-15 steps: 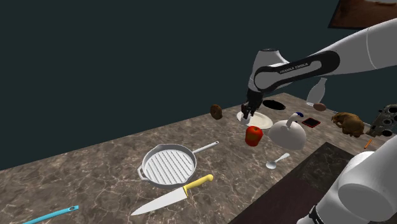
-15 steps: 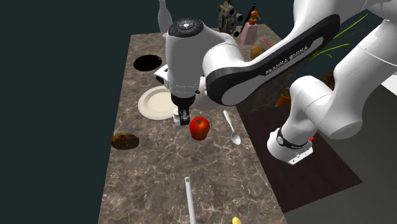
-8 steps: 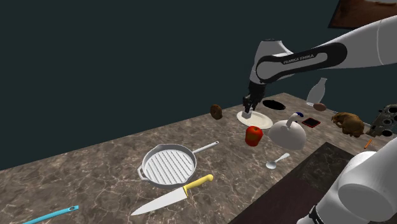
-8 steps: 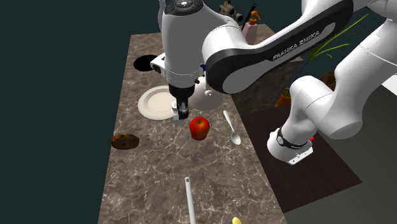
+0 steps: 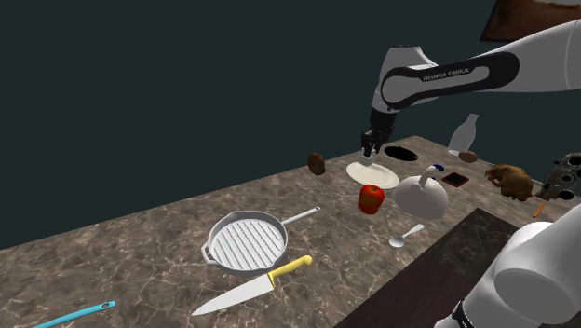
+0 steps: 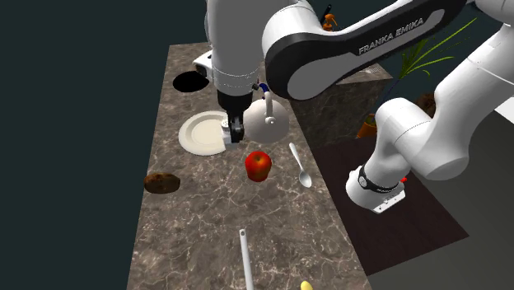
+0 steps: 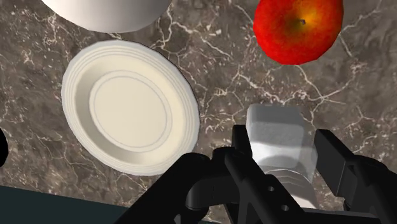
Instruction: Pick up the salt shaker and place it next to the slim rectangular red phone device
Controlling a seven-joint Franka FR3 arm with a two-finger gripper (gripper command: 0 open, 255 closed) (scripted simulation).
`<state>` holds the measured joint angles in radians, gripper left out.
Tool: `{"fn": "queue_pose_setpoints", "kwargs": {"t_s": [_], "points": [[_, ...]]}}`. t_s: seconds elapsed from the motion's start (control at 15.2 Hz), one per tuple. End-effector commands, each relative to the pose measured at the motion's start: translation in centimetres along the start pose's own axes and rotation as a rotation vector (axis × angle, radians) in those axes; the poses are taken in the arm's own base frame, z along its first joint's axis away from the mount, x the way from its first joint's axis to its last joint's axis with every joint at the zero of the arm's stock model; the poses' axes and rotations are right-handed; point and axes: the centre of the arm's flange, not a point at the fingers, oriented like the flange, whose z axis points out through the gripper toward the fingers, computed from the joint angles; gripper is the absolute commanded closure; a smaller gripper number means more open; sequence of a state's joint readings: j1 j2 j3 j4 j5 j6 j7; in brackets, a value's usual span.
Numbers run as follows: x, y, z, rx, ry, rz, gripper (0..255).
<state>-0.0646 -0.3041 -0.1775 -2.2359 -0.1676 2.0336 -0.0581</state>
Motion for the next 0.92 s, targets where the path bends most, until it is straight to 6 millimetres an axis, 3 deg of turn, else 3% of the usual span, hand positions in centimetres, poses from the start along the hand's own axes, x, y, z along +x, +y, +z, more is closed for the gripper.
{"fn": "queue_pose_setpoints", "kwargs": {"t_s": [0.0, 0.86], "points": [[-0.4, 2.3, 0.1, 0.0, 0.0, -0.001, 255], [-3.3, 19.2, 1.6, 0.0, 0.0, -0.001, 255]]}}
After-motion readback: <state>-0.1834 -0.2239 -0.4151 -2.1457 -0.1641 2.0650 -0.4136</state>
